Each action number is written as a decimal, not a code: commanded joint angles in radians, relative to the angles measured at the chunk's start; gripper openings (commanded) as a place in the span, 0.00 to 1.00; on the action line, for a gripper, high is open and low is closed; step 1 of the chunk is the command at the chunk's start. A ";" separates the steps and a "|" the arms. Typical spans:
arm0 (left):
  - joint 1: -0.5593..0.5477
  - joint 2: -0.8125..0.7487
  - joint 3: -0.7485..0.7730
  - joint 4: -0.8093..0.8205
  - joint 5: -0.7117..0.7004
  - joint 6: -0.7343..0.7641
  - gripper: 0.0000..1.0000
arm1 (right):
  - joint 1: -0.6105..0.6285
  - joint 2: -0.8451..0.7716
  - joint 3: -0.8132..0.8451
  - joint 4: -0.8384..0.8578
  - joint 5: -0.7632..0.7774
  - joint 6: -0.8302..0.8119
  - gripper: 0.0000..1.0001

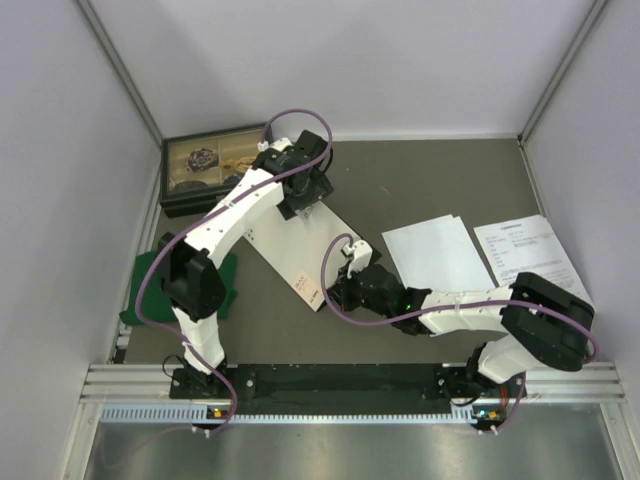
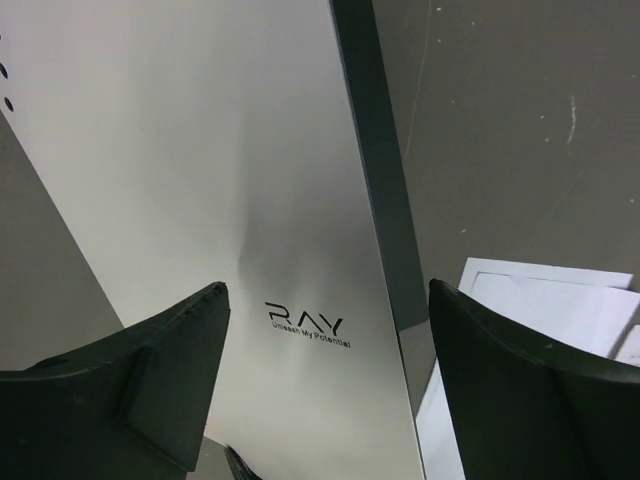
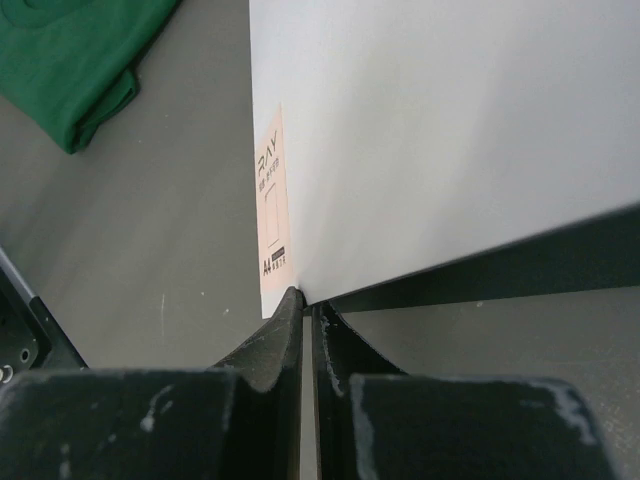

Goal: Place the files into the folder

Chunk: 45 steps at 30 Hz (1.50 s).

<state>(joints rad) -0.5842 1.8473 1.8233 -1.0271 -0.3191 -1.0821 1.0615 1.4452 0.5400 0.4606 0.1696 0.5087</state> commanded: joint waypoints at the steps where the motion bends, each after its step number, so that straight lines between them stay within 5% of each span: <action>1: -0.031 0.007 0.054 -0.073 -0.138 0.046 0.82 | 0.025 -0.012 0.031 -0.095 0.085 -0.079 0.00; 7: -0.034 -0.071 -0.087 -0.002 -0.095 0.230 0.24 | 0.060 -0.042 0.066 -0.177 0.151 -0.110 0.01; 9: -0.034 -0.135 -0.183 0.053 -0.057 0.307 0.09 | 0.061 -0.066 0.084 -0.229 0.151 -0.116 0.22; 12: -0.029 -0.246 -0.314 0.114 -0.014 0.384 0.00 | 0.061 -0.129 0.081 -0.283 0.117 -0.111 0.48; 16: -0.025 -0.406 -0.432 0.137 0.015 0.444 0.00 | 0.063 -0.303 0.090 -0.408 0.090 -0.102 0.78; 21: -0.023 -0.557 -0.521 0.140 0.052 0.521 0.00 | 0.040 -0.422 0.138 -0.569 0.044 -0.102 0.90; 31: -0.020 -0.770 -0.605 0.245 0.221 0.516 0.00 | -0.089 -0.185 0.277 -0.554 -0.119 0.051 0.89; 45: 0.006 -0.769 -0.708 0.125 -0.182 0.446 0.00 | -0.170 0.205 0.380 -0.381 -0.393 0.128 0.76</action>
<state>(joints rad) -0.5968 1.0691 1.1488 -0.8642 -0.3588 -0.6010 0.8936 1.5883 0.8402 -0.0441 -0.1131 0.6071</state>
